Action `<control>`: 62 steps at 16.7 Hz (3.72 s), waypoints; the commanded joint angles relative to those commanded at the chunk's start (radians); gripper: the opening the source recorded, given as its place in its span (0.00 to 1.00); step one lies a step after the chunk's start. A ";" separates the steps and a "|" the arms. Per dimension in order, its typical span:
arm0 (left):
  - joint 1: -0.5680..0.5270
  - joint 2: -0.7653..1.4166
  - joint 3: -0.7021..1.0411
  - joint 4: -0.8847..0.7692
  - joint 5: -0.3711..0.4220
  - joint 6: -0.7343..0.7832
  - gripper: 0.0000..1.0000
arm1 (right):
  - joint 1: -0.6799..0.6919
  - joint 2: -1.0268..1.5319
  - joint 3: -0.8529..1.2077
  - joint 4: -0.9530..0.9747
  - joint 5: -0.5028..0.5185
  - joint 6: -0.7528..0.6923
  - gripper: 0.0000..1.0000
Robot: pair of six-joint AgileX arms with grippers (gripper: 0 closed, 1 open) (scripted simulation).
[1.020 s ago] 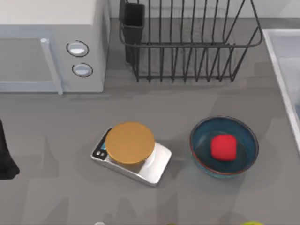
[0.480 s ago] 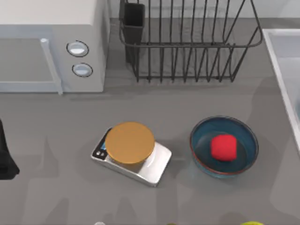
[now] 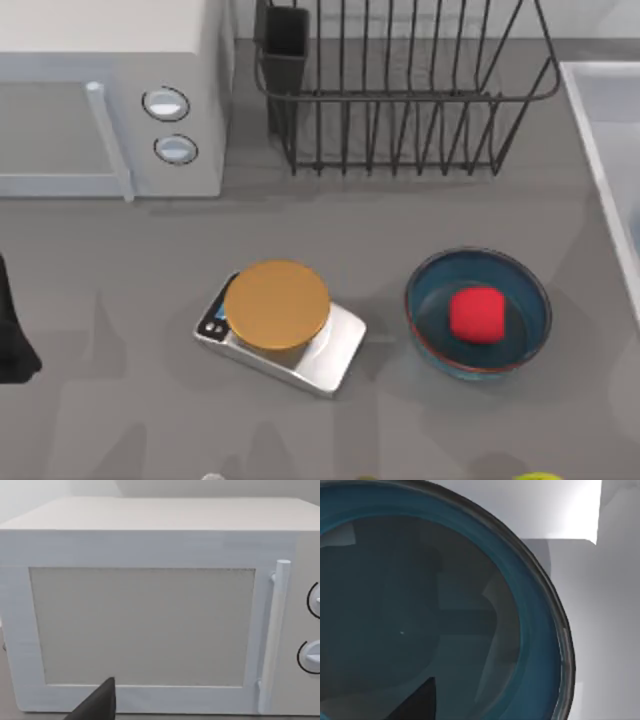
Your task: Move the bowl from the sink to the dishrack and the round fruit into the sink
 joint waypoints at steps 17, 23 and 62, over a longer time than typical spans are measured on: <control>0.000 0.000 0.000 0.000 0.000 0.000 1.00 | 0.001 0.060 -0.053 0.107 0.001 0.002 0.32; 0.000 0.000 0.000 0.000 0.000 0.000 1.00 | 0.001 0.060 -0.053 0.107 0.001 0.002 0.00; 0.000 0.000 0.000 0.000 0.000 0.000 1.00 | -0.256 -1.074 -0.635 -0.358 0.041 -0.372 0.00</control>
